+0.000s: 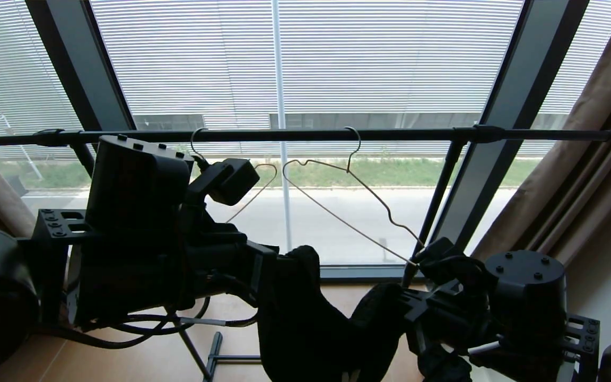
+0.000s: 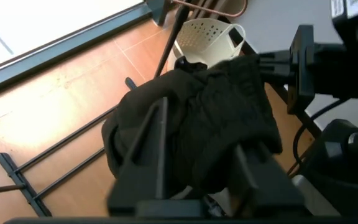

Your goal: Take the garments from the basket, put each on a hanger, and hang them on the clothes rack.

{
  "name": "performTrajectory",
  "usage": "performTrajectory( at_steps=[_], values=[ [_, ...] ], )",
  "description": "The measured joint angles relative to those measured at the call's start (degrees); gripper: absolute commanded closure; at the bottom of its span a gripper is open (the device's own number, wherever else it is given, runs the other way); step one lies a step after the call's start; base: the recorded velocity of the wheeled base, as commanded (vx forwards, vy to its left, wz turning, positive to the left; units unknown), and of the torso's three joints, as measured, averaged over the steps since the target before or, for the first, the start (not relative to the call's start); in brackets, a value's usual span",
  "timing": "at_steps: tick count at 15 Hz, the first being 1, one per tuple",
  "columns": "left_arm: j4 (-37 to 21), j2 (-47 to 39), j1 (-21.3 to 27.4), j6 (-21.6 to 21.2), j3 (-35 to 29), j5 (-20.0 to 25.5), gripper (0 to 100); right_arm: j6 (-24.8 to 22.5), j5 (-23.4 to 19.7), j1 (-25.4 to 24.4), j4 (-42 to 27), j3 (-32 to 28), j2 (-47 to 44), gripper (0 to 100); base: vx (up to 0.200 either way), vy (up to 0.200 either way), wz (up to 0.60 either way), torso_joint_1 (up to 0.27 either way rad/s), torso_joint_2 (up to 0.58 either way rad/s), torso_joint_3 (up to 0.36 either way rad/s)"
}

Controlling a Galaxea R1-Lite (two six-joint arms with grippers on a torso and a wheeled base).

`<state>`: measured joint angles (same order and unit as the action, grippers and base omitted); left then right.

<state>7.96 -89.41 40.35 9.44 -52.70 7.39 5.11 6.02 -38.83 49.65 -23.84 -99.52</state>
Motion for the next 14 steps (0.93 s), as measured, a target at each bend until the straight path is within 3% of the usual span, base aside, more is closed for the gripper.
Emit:
performTrajectory(
  at_steps=[3, 7, 12, 14],
  values=[
    [-0.28, 4.38, -1.74, -4.46, 7.08, 0.2, 0, 0.85, 0.13, 2.97, -0.39, -2.54, 1.45, 100, 0.0, 0.0, 0.0, 0.0, 0.0, 0.0],
    [-0.24, 11.46, -7.64, -9.33, 13.95, 0.07, 0, 0.72, 0.55, 4.95, -0.57, -4.21, 2.95, 100, 0.0, 0.0, 0.0, 0.0, 0.0, 0.0],
    [-0.13, 14.57, -19.21, -16.1, 13.01, -4.72, 0, 0.61, 1.77, 5.1, -0.48, -3.83, 3.58, 100, 0.0, 0.0, 0.0, 0.0, 0.0, 0.0],
    [0.02, 13.3, -22.31, -17.01, 11.78, -4.99, 0, 0.52, 2.4, 5.1, -0.46, -3.69, 3.85, 100, 0.0, 0.0, 0.0, 0.0, 0.0, 0.0]
  ],
)
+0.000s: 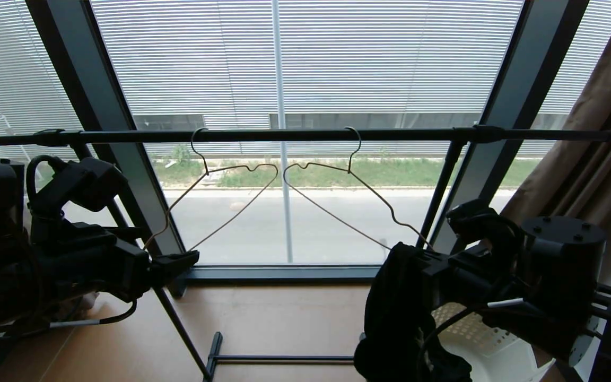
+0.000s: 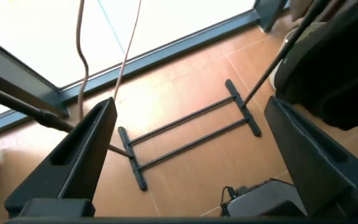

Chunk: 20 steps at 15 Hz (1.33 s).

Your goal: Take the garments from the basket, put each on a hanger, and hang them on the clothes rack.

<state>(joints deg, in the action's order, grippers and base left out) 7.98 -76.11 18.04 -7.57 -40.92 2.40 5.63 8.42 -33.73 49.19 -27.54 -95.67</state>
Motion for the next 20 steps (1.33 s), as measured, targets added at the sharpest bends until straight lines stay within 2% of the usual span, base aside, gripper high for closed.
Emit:
performTrajectory(
  at_steps=[1, 4, 7, 9, 13, 18, 19, 20],
  values=[
    [0.96, -1.01, -1.49, -0.37, -0.48, 0.09, 0, -0.13, 0.02, 0.0, -0.01, 0.1, 0.17, 100, 0.0, 0.0, 0.0, 0.0, 0.0, 0.0],
    [8.85, -6.17, -5.51, -1.51, -1.11, 0.93, 0, -0.35, 0.0, -0.09, 0.0, 0.39, 0.66, 100, 0.0, 0.0, 0.0, 0.0, 0.0, 0.0],
    [15.54, -12.92, -8.46, -4.77, -1.38, 1.32, 0, -0.38, 0.0, -0.09, 0.07, 0.56, 0.88, 100, 0.0, 0.0, 0.0, 0.0, 0.0, 0.0],
    [16.84, -16.84, -10.47, -6.19, -2.67, 2.77, 0, -0.35, 0.0, -0.09, 0.1, 0.76, 0.91, 100, 0.0, 0.0, 0.0, 0.0, 0.0, 0.0],
    [17.03, -22.15, -13.45, -7.56, -6.07, 8.84, 0, -0.35, 0.02, -0.15, 0.1, 0.8, 1.0, 100, 0.0, 0.0, 0.0, 0.0, 0.0, 0.0],
    [19.27, -25.97, -13.97, -7.75, -7.06, 10.35, 0, -0.3, 0.02, -0.26, 0.11, 1.02, 1.0, 100, 0.0, 0.0, 0.0, 0.0, 0.0, 0.0],
    [19.58, -26.48, -14.02, -7.73, -7.06, 10.4, 100, -0.3, 0.02, -0.26, 0.18, 1.06, 1.0, 100, 0.0, 0.0, 0.0, 0.0, 0.0, 0.0],
    [20.53, -26.87, -14.02, -7.69, -7.06, 10.42, 100, -0.33, 0.02, -0.26, 0.27, 1.24, 1.0, 100, 0.0, 0.0, 0.0, 0.0, 0.0, 0.0]
  ],
)
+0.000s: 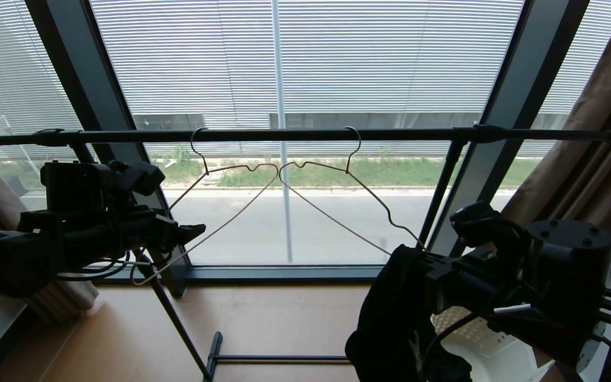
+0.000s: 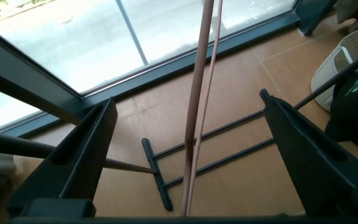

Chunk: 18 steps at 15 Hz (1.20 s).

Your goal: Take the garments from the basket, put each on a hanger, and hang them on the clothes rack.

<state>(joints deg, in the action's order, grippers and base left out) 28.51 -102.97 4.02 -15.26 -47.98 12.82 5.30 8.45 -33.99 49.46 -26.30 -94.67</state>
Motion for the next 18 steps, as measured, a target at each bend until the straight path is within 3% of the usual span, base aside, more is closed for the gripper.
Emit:
performTrajectory(
  at_steps=[8, 18],
  values=[
    [0.24, -0.2, 0.4, 0.16, 0.17, 0.63, 100, -0.02, 0.0, 0.0, 0.02, 0.11, -0.15, 100, 0.0, 0.0, 0.0, 0.0, 0.0, 0.0],
    [0.3, 5.45, 2.17, 0.35, 1.44, 0.69, 100, -0.05, 0.0, 0.0, 0.0, 0.11, -0.34, 100, 0.0, 0.0, 0.0, 0.0, 0.0, 0.0]
  ],
)
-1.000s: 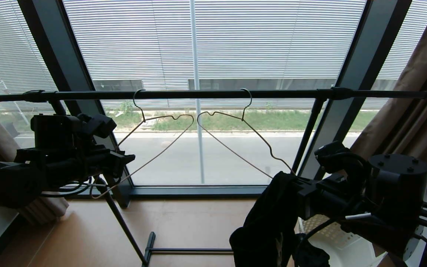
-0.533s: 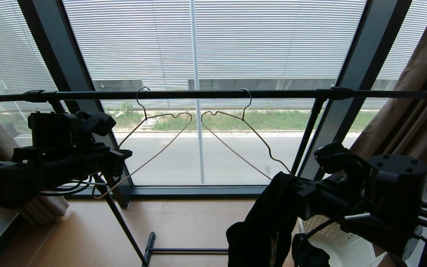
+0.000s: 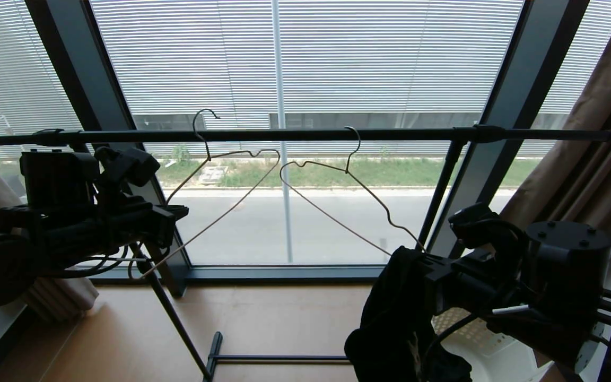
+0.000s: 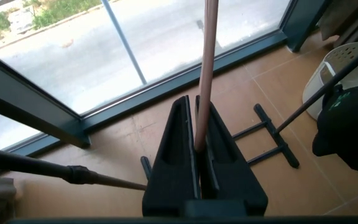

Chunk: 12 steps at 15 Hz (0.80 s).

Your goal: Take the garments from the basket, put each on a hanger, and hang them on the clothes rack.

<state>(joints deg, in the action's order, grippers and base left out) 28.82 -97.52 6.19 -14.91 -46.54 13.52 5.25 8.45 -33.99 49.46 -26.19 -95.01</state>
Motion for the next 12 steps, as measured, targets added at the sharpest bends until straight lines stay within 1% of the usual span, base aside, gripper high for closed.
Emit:
performTrajectory(
  at_steps=[6, 7, 9, 10, 12],
  values=[
    [-0.05, 6.6, 1.02, -0.11, 5.53, 1.69, 100, 0.0, -0.02, 0.0, 0.0, -0.05, -0.07, 100, 0.0, 0.0, 0.0, 0.0, 0.0, 0.0],
    [-0.05, 7.97, 1.57, -0.15, 6.83, 1.76, 100, -0.01, 0.0, 0.0, 0.0, -0.1, -0.07, 100, 0.0, 0.0, 0.0, 0.0, 0.0, 0.0],
    [-0.09, 11.25, 2.71, -0.24, 10.85, 2.22, 100, -1.56, 0.26, 0.0, 0.0, -0.1, -0.02, 100, 0.0, 0.0, 0.0, 0.0, 0.0, 0.0],
    [-0.17, 12.78, 3.25, -0.3, 12.75, 2.71, 100, -2.06, 0.79, 0.0, 0.0, -0.02, 0.04, 100, 0.0, 0.0, 0.0, 0.0, 0.0, 0.0],
    [-0.16, 16.27, 4.36, -0.35, 17.1, 4.27, 100, -4.33, 4.57, -0.02, 0.0, -0.02, 0.12, 100, 0.0, 0.0, 0.0, 0.0, 0.0, 0.0]
  ],
)
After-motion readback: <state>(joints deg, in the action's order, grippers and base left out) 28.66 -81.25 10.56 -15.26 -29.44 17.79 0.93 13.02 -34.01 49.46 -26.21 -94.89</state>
